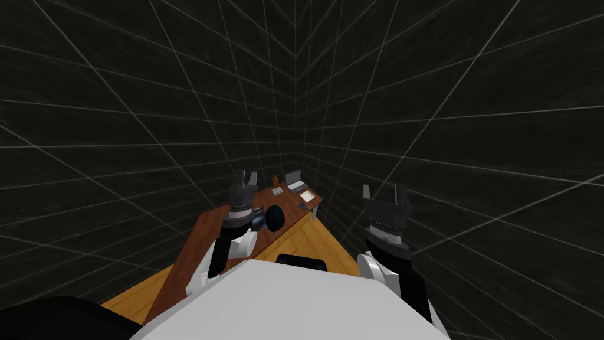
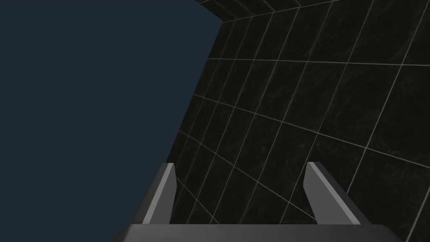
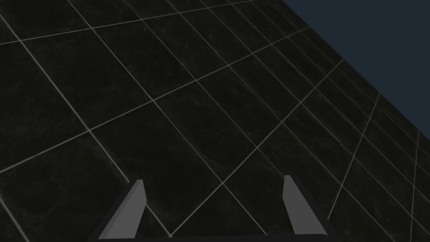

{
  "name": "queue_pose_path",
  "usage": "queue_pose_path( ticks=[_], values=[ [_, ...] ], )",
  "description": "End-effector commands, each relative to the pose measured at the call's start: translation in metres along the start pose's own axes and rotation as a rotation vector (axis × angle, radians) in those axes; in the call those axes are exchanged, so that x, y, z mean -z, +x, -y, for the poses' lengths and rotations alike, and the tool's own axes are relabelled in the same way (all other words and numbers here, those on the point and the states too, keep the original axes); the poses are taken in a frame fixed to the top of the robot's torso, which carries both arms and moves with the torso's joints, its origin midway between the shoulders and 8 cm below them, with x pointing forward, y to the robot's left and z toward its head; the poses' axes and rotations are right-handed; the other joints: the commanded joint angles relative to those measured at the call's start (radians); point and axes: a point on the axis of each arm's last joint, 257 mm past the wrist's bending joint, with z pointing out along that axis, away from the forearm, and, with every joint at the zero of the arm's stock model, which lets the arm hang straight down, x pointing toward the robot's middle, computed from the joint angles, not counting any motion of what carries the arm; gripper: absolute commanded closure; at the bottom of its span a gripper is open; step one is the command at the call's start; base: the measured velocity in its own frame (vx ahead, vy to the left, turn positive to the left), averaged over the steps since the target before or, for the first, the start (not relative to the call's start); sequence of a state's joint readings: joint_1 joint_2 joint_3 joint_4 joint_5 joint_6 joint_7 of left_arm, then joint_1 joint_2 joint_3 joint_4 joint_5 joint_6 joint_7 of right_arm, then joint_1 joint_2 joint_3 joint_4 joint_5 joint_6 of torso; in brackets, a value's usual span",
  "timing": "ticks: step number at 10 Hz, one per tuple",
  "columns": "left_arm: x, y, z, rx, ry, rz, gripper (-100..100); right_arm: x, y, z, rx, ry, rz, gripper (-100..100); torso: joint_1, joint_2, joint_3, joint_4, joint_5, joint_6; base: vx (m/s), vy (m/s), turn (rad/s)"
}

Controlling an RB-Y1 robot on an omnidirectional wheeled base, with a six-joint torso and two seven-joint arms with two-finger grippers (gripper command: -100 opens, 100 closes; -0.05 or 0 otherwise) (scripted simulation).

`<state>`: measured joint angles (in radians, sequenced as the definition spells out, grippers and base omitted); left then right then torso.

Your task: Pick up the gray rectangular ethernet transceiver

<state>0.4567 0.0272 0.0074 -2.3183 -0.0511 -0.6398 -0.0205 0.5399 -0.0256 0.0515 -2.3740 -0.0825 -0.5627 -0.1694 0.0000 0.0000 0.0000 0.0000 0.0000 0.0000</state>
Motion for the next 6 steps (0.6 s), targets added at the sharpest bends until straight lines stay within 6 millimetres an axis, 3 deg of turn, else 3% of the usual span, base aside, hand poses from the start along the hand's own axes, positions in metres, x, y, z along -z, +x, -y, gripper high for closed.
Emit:
queue_pose_path(
  ticks=[1, 2, 6],
  values=[
    [0.007, 0.003, -0.026, -0.001, -0.077, -0.022, -100, 0.0, 0.0, 0.0, 0.0, 0.0, 0.0, 0, 0.0, 0.0, 0.0, 0.0, 0.0, 0.0, 0.022, -0.058, -0.177],
    [0.007, 0.003, -0.026, -0.001, -0.077, -0.022, -100, 0.0, 0.0, 0.0, 0.0, 0.0, 0.0, 0, -0.003, -0.001, -0.001, 0.0, -0.001, 0.001, 0.044, -0.069, -0.079],
    [0.032, 0.005, -0.087, -0.011, -0.263, -0.059, -100, 0.0, 0.0, 0.0, 0.0, 0.0, 0.0, 0, -0.005, -0.003, -0.002, -0.001, -0.001, 0.0, 0.049, -0.075, -0.116]
  ],
)
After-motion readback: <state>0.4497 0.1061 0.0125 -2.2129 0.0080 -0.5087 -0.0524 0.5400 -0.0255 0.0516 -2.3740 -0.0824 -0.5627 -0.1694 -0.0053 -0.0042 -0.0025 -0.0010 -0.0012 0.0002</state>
